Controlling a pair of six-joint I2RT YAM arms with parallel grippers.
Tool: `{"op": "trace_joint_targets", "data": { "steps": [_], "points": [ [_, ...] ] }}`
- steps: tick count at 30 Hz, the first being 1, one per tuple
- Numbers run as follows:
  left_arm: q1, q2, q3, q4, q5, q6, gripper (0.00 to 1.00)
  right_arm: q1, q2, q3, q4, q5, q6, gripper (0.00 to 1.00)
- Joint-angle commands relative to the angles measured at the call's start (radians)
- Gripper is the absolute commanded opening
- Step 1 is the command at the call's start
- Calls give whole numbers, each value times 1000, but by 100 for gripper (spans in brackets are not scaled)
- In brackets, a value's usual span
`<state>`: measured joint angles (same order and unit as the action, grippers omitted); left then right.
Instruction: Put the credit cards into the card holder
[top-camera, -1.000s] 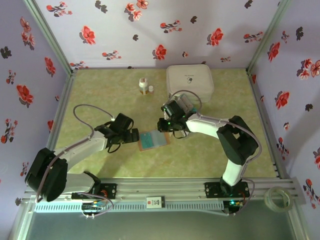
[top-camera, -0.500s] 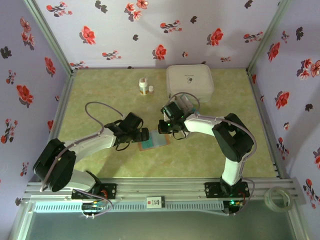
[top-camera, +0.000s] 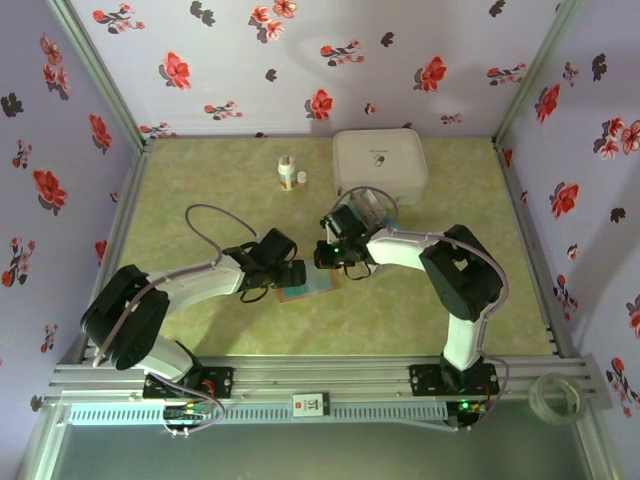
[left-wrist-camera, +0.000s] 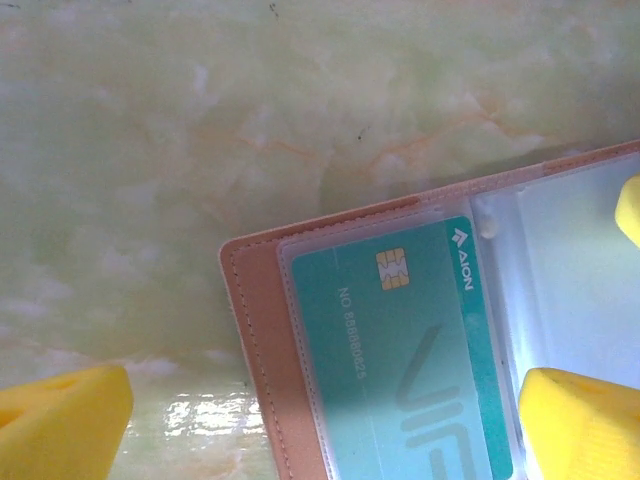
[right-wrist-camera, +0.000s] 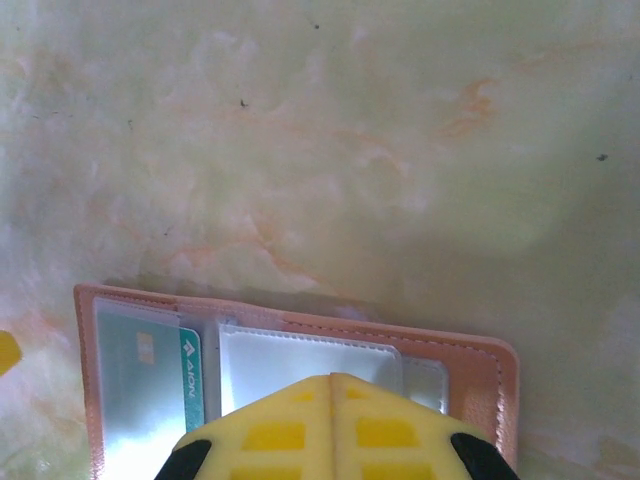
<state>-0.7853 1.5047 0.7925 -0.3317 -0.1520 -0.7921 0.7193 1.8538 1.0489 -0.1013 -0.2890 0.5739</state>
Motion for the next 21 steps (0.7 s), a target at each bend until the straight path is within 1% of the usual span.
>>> {"op": "trace_joint_targets", "data": {
  "steps": [1,10,21],
  "points": [
    [-14,17,27,19,4,-21,100,9,23,-16,36,-23,29,4],
    [-36,25,26,39,2,-21,100,40,49,-4,55,-30,47,4],
    [-53,30,1,77,-4,-22,100,43,45,10,46,-27,49,4]
  ]
}}
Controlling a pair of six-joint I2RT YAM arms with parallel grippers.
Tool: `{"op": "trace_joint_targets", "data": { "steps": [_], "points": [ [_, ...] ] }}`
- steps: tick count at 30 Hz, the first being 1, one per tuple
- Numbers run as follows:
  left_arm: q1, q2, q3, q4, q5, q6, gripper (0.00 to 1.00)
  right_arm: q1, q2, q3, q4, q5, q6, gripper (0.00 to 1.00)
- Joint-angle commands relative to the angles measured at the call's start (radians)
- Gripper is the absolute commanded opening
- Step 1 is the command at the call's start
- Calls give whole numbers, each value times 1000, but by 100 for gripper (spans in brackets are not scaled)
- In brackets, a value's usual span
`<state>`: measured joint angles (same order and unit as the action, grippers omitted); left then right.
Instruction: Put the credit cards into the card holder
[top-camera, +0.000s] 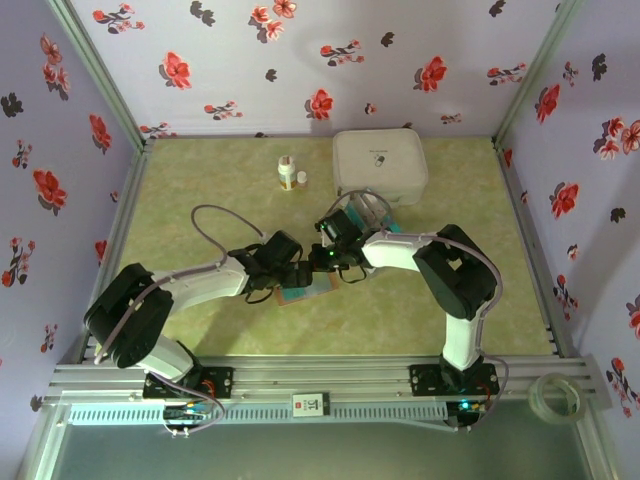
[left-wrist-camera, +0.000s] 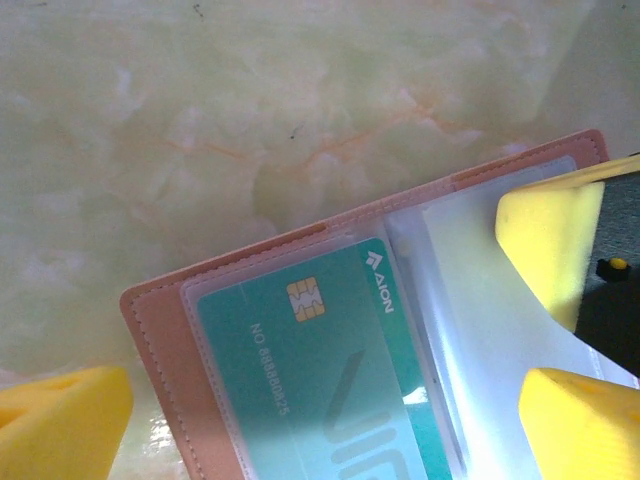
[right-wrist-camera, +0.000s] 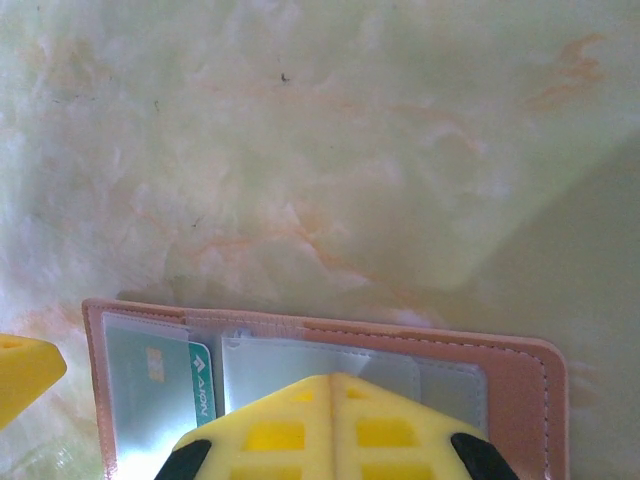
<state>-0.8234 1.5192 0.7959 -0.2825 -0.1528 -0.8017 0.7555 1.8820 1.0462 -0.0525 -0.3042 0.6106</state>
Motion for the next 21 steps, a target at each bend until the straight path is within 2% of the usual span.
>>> {"op": "trace_joint_targets", "data": {
  "steps": [1,14,21],
  "points": [
    [-18,19,-4,32,-5,-13,100,7,18,12,0,-13,15,4],
    [-54,13,-51,86,-35,-24,100,13,15,20,-2,-6,15,4],
    [-47,-54,-68,52,-76,-16,100,-1,-66,69,-114,47,-56,4]
  ]
}}
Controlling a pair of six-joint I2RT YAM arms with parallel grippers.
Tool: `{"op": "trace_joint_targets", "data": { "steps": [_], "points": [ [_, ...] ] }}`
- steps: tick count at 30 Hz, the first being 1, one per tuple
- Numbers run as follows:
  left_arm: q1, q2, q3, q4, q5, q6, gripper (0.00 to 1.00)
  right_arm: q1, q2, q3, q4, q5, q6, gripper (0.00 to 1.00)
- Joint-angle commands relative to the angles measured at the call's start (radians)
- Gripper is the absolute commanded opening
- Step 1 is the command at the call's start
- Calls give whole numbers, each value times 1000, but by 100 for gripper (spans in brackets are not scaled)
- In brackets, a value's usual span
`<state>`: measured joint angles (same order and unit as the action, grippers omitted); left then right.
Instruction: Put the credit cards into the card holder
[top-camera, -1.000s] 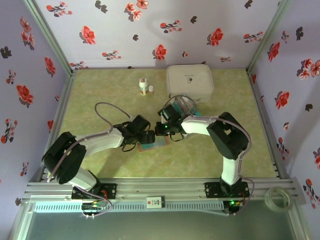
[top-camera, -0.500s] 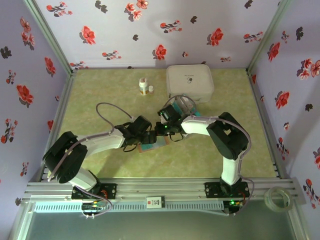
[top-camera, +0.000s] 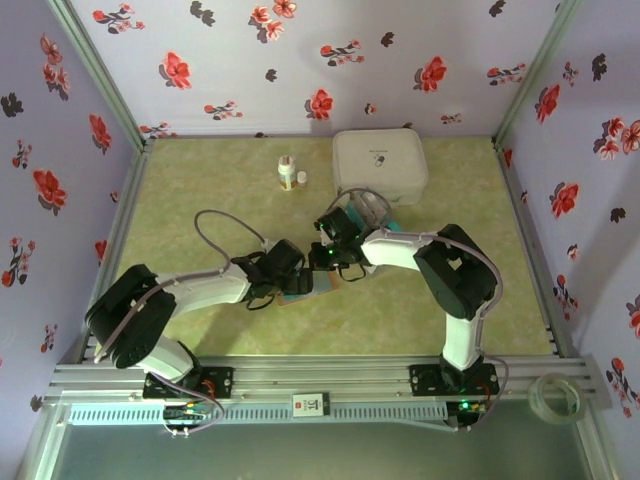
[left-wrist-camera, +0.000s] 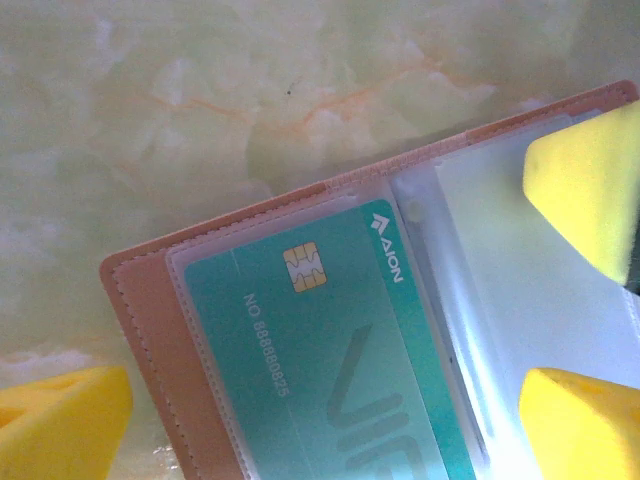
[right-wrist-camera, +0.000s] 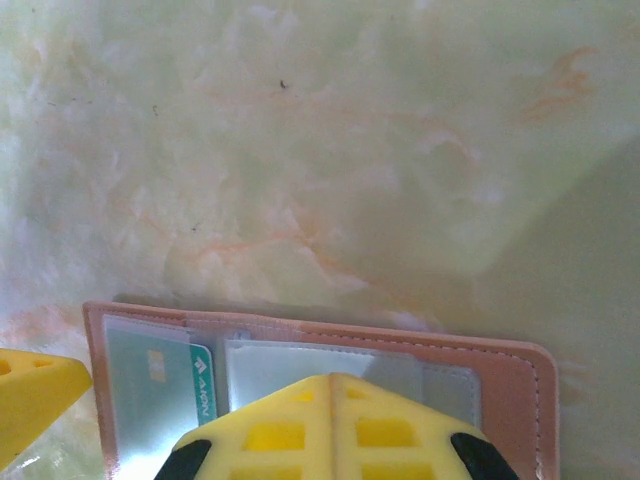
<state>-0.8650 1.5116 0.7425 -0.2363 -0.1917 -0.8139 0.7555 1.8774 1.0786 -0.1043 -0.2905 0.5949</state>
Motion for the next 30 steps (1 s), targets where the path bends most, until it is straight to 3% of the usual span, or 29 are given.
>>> {"op": "trace_joint_targets", "data": {
  "steps": [1,14,30],
  "points": [
    [-2,-57,-16,1,-38,-1,100,-2,-70,43,-79,44,-52,4],
    [6,-104,-16,-42,-39,2,100,-13,-26,62,-147,93,-136,3],
    [-11,-44,11,-22,-37,10,100,12,24,21,-70,45,-87,2]
  ]
}}
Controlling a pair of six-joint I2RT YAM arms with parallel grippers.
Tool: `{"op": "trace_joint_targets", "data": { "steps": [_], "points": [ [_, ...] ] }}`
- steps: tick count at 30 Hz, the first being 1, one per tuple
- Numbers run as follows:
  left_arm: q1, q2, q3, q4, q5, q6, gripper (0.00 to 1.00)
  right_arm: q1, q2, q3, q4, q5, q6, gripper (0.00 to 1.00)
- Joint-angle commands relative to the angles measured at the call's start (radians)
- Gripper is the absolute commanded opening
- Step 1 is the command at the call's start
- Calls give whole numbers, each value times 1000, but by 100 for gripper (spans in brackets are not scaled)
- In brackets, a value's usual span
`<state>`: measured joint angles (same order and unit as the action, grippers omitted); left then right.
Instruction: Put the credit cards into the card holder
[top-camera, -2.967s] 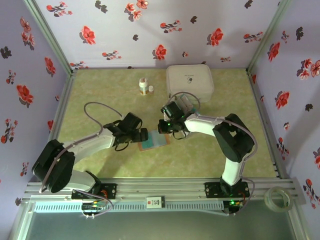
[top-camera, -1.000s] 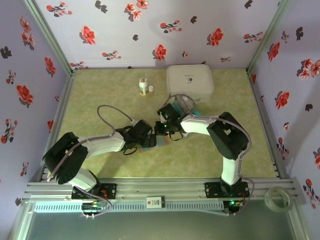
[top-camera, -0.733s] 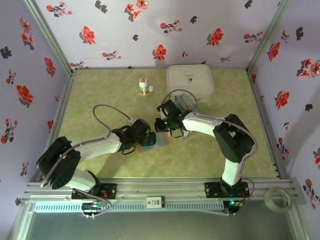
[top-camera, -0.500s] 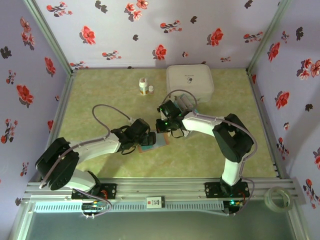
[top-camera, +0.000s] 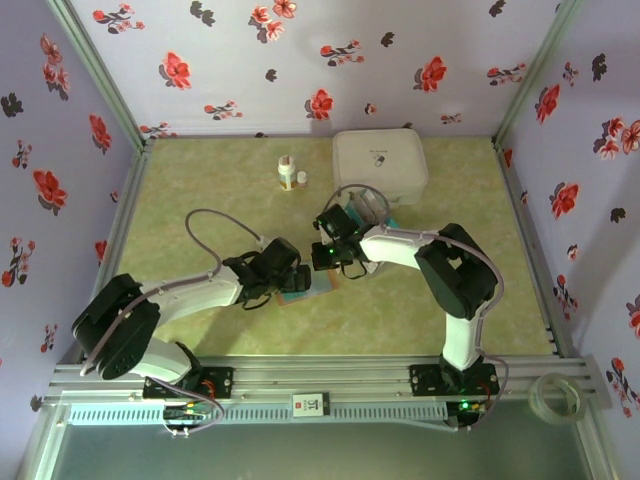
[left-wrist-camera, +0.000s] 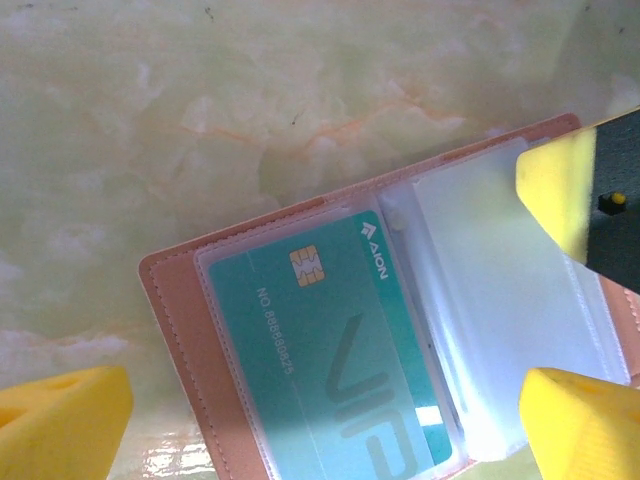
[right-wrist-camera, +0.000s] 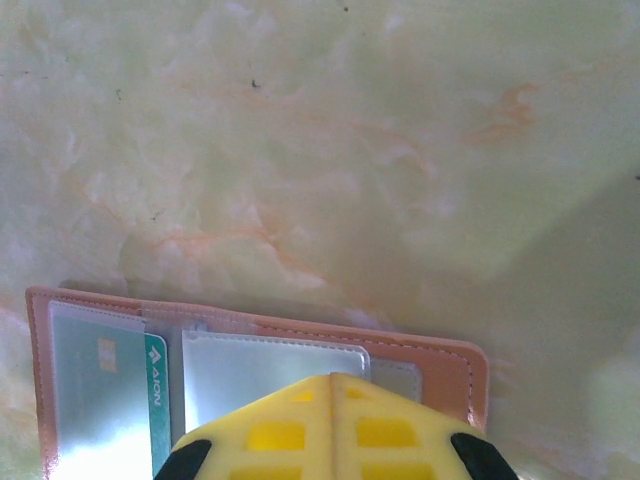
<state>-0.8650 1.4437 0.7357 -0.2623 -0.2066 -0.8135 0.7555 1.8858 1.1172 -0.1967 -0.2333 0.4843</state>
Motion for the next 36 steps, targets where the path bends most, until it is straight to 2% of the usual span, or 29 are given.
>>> {"op": "trace_joint_targets", "data": {
  "steps": [1,30,32,36],
  "points": [
    [-13,30,18,8,-22,10,100,15,15,-20,26,-13,26,3],
    [-21,141,-47,81,-42,4,100,23,1,-13,34,-16,51,3],
    [-20,142,-54,83,-43,2,100,24,-8,-8,27,-15,51,5],
    [-20,147,-59,86,-45,0,100,18,-41,1,15,0,51,21]
  ]
}}
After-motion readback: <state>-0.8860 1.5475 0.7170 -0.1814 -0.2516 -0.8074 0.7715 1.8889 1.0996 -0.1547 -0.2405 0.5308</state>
